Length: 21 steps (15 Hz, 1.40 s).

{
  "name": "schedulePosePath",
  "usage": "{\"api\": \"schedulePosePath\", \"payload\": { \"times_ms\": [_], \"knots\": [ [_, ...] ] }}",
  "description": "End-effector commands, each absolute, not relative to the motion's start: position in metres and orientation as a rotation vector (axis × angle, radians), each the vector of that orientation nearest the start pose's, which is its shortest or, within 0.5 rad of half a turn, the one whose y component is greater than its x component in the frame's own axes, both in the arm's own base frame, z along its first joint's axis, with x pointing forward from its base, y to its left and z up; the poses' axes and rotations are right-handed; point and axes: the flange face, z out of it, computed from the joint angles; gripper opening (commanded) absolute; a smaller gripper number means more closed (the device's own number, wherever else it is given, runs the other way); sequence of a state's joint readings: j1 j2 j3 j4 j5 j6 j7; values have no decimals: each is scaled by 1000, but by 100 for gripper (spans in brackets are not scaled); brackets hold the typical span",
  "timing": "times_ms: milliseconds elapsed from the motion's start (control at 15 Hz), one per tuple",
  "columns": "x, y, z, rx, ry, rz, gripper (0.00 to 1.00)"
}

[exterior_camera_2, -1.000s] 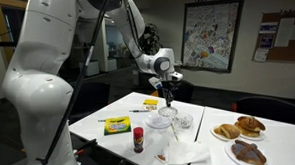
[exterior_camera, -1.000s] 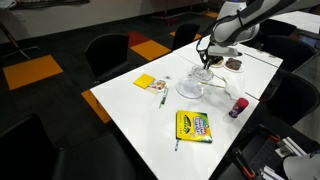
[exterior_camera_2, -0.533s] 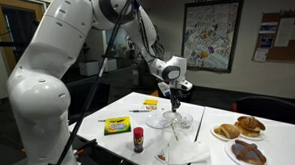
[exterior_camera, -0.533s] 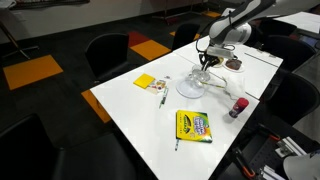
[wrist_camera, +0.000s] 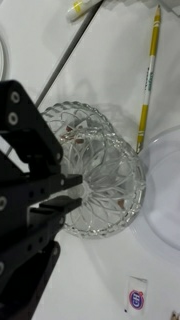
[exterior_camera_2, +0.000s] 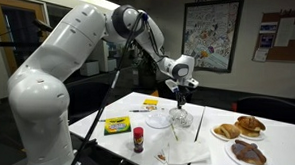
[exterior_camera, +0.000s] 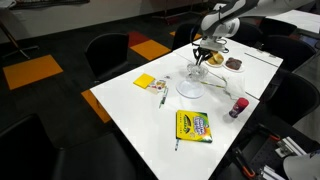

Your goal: Pick up the glass lid from the table and put on the glass bowl.

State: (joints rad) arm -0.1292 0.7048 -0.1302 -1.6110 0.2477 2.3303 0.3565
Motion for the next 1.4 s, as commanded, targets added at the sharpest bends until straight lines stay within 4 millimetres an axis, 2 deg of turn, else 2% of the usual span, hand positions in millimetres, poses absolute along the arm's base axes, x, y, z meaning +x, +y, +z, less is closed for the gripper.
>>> {"api": "schedulePosePath", "payload": {
  "times_ms": [0,200,933,1333],
  "knots": [
    [699,-171,218,-2801,1137,10,4],
    [698,-179,218,-2768,1206,47,4],
    [667,-206,225,-2704,1496,57,4],
    [661,-205,216,-2695,1520,97,4]
  ]
}}
